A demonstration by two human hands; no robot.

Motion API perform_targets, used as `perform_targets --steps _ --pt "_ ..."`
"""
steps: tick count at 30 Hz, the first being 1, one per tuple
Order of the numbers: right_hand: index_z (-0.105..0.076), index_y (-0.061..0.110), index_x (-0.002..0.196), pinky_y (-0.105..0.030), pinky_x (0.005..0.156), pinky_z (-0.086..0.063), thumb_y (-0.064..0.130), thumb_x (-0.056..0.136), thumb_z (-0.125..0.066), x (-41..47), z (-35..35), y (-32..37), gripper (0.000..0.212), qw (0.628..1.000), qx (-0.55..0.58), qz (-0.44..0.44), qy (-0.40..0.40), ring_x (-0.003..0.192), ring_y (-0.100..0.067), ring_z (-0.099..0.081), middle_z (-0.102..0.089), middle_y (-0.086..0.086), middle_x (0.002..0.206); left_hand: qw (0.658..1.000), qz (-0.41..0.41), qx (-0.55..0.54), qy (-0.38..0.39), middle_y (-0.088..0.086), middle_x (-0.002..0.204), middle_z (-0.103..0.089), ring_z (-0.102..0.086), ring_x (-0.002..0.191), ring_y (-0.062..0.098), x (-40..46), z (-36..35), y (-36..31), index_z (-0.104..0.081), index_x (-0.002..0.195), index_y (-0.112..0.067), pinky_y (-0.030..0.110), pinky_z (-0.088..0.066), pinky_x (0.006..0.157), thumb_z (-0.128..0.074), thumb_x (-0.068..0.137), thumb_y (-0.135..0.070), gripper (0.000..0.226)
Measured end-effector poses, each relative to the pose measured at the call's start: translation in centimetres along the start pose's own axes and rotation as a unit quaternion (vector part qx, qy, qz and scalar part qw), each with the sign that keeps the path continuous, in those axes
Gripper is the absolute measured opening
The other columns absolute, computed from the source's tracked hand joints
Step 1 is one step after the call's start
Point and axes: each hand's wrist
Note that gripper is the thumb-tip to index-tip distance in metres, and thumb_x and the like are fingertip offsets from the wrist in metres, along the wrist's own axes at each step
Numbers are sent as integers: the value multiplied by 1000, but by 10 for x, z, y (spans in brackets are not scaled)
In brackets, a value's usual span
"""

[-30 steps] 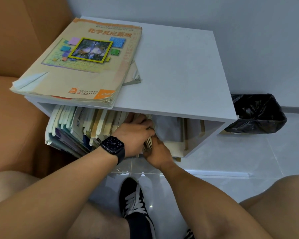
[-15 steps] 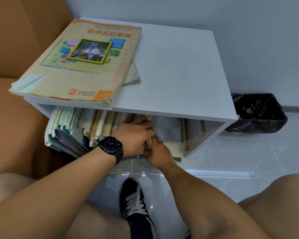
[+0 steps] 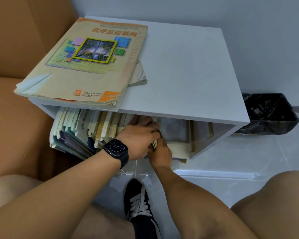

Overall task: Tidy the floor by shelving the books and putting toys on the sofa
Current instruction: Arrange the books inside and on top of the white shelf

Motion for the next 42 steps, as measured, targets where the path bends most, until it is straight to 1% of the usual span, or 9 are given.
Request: perform_targets --steps 2,5,11,20,26,32,37,40,42 --pt "-26 21 157 -42 89 -50 25 94 -66 -5 0 -4 75 999 25 -3 -23 111 -37 -62 -62 -17 128 1000 3 -1 8 -5 139 -54 -37 136 24 1 1 -1 -63 127 -30 49 -25 115 -64 82 -22 45" --pt "-17 34 158 -42 89 -53 19 93 -64 -15 5 -14 82 996 60 -21 -65 115 -34 -61 -55 -10 141 999 -2 10 30 -4 145 -47 -31 141 26 3 -1 -10 -58 130 -31 58 -16 117 -62 85 -21 46" --pt "-20 22 159 -41 96 -49 31 98 -60 -3 11 -4 74 998 42 19 30 118 -36 -59 -57 -17 139 1000 9 24 14 -2 148 -47 -24 147 27 -1 1 -6 -61 128 -27 56 -13 121 -64 84 -25 44" --pt "-8 31 161 -42 103 -47 31 89 -70 -4 21 -9 95 995 84 35 35 132 -33 -51 -35 -5 160 999 17 23 21 -2 155 -39 -17 151 28 -2 7 -13 -60 132 -29 57 -9 123 -64 84 -25 48" --pt "-7 37 158 -40 104 -47 42 84 -74 -6 26 -15 100 992 111 38 39 136 -27 -48 -36 -1 159 1000 13 22 2 -3 152 -45 -22 147 29 -1 12 -17 -64 127 -29 51 -15 121 -63 83 -24 44" --pt "0 42 156 -36 103 -45 46 75 -81 -26 53 -20 114 991 122 35 52 138 -22 -45 -24 5 163 999 18 -40 21 -5 157 -37 -23 145 25 -6 41 -27 -53 139 -31 40 -27 116 -56 89 -24 51" --pt "-3 37 156 -39 90 -51 48 83 -60 -55 114 20 93 989 -58 138 21 129 -26 -54 -27 5 160 982 8 -188 31 -11 136 -54 -43 125 15 -37 76 -30 -58 129 -35 40 -46 101 -56 92 -36 37" --pt "-28 30 148 -43 87 -53 46 92 -58 -75 158 61 65 986 -91 134 -37 119 -28 -58 -52 -3 139 966 19 -257 25 -15 111 -65 -58 100 5 -60 100 -21 -61 124 -42 36 -53 86 -53 93 -36 32" --pt "-46 37 131 -42 86 -55 50 93 -57 -95 182 82 42 991 -63 121 -14 108 -21 -64 -63 4 124 952 31 -303 -25 -18 91 -69 -61 81 1 -75 118 -21 -65 118 -44 31 -54 76 -54 92 -36 28"
Point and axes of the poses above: each hand's wrist, its own x-axis towards the middle knuckle, its own z-axis out of the back of the hand, y = z × x
